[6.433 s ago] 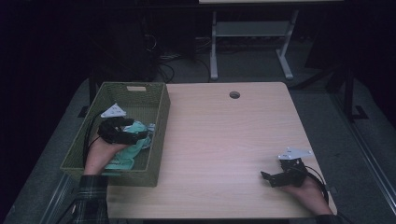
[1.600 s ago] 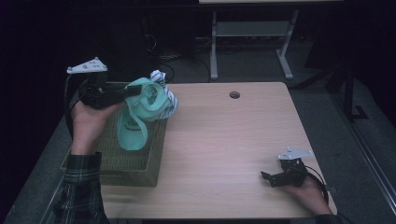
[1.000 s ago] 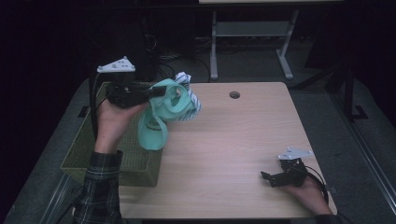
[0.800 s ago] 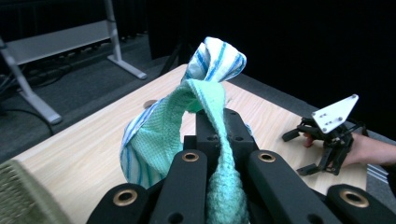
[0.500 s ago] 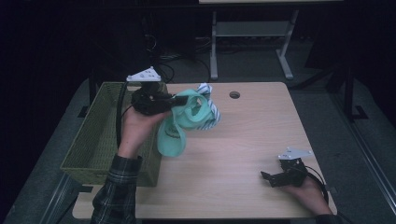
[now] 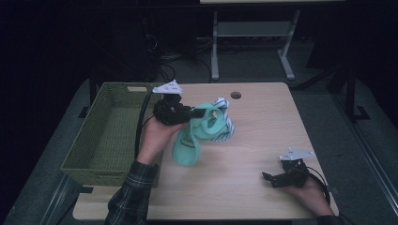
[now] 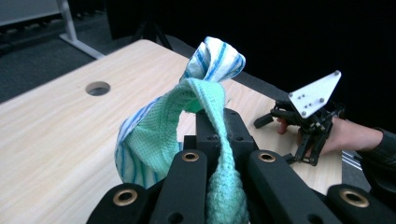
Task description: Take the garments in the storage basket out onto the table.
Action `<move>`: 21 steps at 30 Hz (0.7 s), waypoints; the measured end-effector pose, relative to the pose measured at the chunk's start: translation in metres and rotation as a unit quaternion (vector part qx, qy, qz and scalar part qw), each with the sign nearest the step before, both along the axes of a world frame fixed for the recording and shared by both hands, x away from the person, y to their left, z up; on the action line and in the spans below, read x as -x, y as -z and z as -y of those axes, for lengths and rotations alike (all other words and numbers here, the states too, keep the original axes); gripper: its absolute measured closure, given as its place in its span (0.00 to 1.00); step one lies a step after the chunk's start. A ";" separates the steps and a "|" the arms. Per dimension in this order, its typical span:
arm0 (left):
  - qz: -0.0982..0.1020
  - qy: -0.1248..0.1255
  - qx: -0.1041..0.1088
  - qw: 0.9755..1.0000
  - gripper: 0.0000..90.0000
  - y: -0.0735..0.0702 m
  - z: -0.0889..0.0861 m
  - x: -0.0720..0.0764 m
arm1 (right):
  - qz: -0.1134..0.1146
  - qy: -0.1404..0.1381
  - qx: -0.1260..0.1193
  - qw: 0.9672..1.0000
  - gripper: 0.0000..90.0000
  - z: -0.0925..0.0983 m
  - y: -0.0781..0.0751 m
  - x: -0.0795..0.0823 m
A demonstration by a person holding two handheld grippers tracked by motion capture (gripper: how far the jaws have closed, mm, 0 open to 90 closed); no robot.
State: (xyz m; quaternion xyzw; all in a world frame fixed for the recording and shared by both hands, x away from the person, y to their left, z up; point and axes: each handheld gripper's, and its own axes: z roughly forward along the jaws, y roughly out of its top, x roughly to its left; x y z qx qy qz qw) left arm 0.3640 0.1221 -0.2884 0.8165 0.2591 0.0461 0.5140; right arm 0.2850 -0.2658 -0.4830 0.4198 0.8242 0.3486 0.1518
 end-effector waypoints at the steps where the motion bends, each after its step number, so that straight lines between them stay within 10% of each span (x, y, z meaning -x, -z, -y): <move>1: -0.001 0.002 -0.001 1.000 0.97 0.002 0.002 0.000 | 0.000 -0.001 0.001 1.000 0.02 0.000 0.000 0.000; 21: -0.042 0.042 -0.020 0.998 0.97 0.053 0.045 0.001 | 0.000 0.000 0.001 1.000 0.02 0.000 0.000 0.000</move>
